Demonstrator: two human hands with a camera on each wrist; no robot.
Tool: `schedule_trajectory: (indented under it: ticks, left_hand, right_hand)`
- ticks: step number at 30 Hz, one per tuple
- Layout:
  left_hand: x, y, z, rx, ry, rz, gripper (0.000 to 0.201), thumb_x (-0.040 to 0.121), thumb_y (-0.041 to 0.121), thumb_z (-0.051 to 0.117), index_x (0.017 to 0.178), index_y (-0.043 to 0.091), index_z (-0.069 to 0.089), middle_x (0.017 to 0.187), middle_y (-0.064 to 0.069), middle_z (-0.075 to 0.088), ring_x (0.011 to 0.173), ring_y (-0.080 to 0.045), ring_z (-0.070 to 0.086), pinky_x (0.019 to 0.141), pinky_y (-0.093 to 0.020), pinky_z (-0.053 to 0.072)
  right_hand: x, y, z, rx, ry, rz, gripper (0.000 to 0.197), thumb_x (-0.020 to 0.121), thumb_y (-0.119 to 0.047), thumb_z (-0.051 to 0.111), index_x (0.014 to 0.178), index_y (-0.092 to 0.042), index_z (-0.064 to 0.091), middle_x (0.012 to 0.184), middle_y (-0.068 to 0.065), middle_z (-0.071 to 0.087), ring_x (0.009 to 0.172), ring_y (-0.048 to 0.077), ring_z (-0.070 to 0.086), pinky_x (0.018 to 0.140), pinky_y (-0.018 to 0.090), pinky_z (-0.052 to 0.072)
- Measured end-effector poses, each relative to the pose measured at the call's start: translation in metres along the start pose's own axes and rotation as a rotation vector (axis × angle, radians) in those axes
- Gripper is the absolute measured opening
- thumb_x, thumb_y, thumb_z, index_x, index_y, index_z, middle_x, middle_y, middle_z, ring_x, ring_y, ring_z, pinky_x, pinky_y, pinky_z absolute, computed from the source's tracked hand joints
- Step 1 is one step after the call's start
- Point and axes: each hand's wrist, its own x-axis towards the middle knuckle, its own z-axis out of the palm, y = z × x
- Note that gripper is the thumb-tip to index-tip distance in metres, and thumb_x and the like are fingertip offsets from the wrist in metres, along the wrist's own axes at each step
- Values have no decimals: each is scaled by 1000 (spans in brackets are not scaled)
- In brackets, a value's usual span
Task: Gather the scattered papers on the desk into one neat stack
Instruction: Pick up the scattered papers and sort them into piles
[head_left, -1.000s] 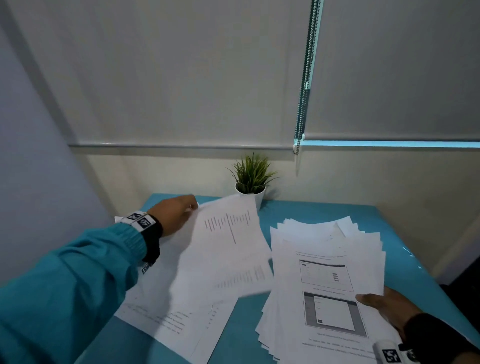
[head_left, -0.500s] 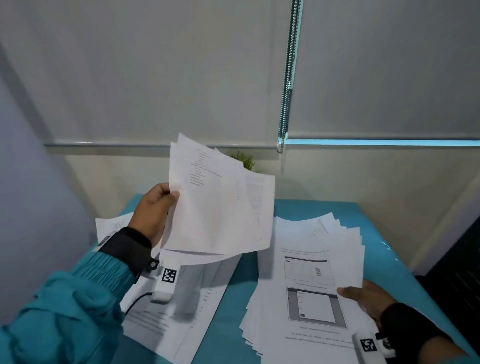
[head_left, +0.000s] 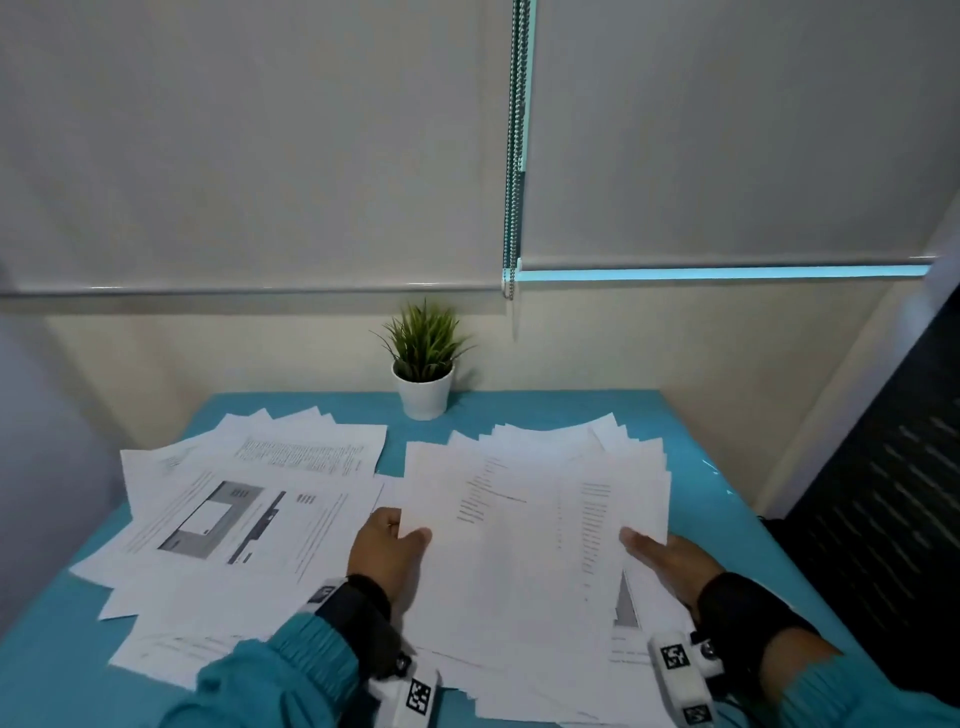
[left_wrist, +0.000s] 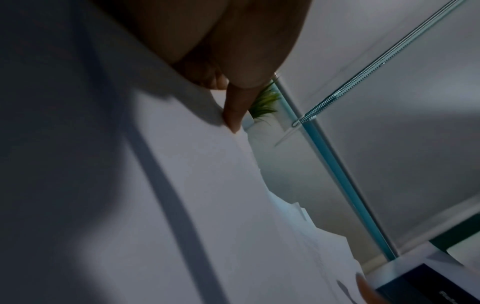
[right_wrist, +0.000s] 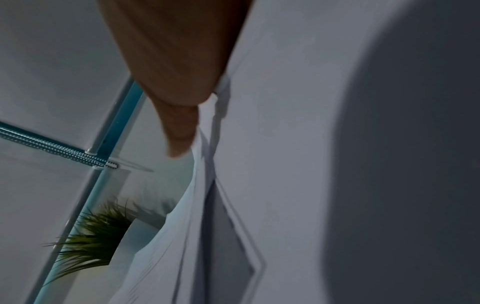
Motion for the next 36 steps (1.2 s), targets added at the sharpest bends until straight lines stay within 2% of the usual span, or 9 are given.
schedule_trajectory:
  ticks: [3, 6, 8, 11, 18, 25, 30, 33, 36]
  left_hand:
    - [-12, 3, 21, -119, 13, -49, 29, 77, 4, 78, 99, 7, 57, 89, -3, 67, 81, -21, 64, 62, -22, 47]
    - [-21, 1, 36, -228, -58, -55, 23, 78, 4, 78, 96, 7, 65, 90, -6, 73, 79, -21, 69, 63, -22, 55]
    - [-21, -2, 38, -222, -116, -28, 15, 81, 5, 75, 95, 8, 71, 91, -6, 77, 83, -23, 72, 71, -27, 59]
    - [-15, 0, 27, -121, -116, 32, 5, 82, 2, 71, 81, 7, 70, 72, 1, 71, 63, -15, 65, 53, -16, 48]
    - [15, 14, -20, 39, 12, 104, 4, 90, 10, 65, 87, 8, 65, 76, 2, 66, 70, -17, 62, 56, -19, 42]
    - [36, 80, -69, -265, 356, 335, 10, 92, 15, 64, 101, 13, 66, 91, 0, 69, 81, -16, 63, 67, -19, 46]
    - [22, 85, -40, -244, 101, 335, 10, 91, 13, 65, 100, 13, 67, 92, 3, 72, 78, -12, 68, 64, -16, 54]
    - [18, 54, -3, -81, 1, 274, 9, 89, 15, 66, 97, 15, 68, 95, -2, 74, 87, -23, 71, 79, -36, 58]
    - [14, 17, 34, 178, -136, 216, 20, 89, 18, 62, 108, 13, 66, 109, -8, 72, 101, -26, 67, 88, -34, 53]
  right_hand:
    - [-11, -11, 6, -8, -16, 3, 65, 61, -59, 80, 112, -21, 67, 113, -9, 70, 109, 12, 64, 101, 34, 44]
    - [-15, -14, 6, -85, -29, 2, 69, 49, -44, 91, 108, -16, 69, 108, 0, 73, 100, 17, 67, 84, 29, 50]
    - [-15, -16, 6, -138, -25, 16, 45, 61, -23, 88, 100, -19, 68, 110, 7, 71, 97, 19, 66, 79, 27, 50]
    - [-10, -12, 4, -161, -3, 33, 30, 74, -4, 77, 95, -22, 67, 116, 11, 68, 102, 24, 63, 92, 39, 49]
    - [-4, -6, -1, -217, 40, 36, 17, 82, -14, 72, 95, -25, 67, 114, 1, 69, 108, 25, 62, 107, 47, 40]
    - [-6, -10, 4, -259, 73, 38, 15, 88, -11, 65, 98, -22, 65, 113, 4, 68, 105, 24, 62, 100, 38, 43]
    - [-8, -11, 4, -243, 59, 18, 17, 90, -4, 59, 101, -17, 63, 110, 8, 67, 90, 15, 62, 74, 24, 45]
    - [-9, -11, 4, -246, 84, 21, 18, 90, -4, 60, 104, -16, 62, 116, 10, 66, 96, 23, 62, 82, 31, 46]
    - [-12, -13, 7, -219, 120, -23, 23, 92, -7, 59, 115, -9, 60, 117, 8, 63, 101, 24, 58, 84, 29, 42]
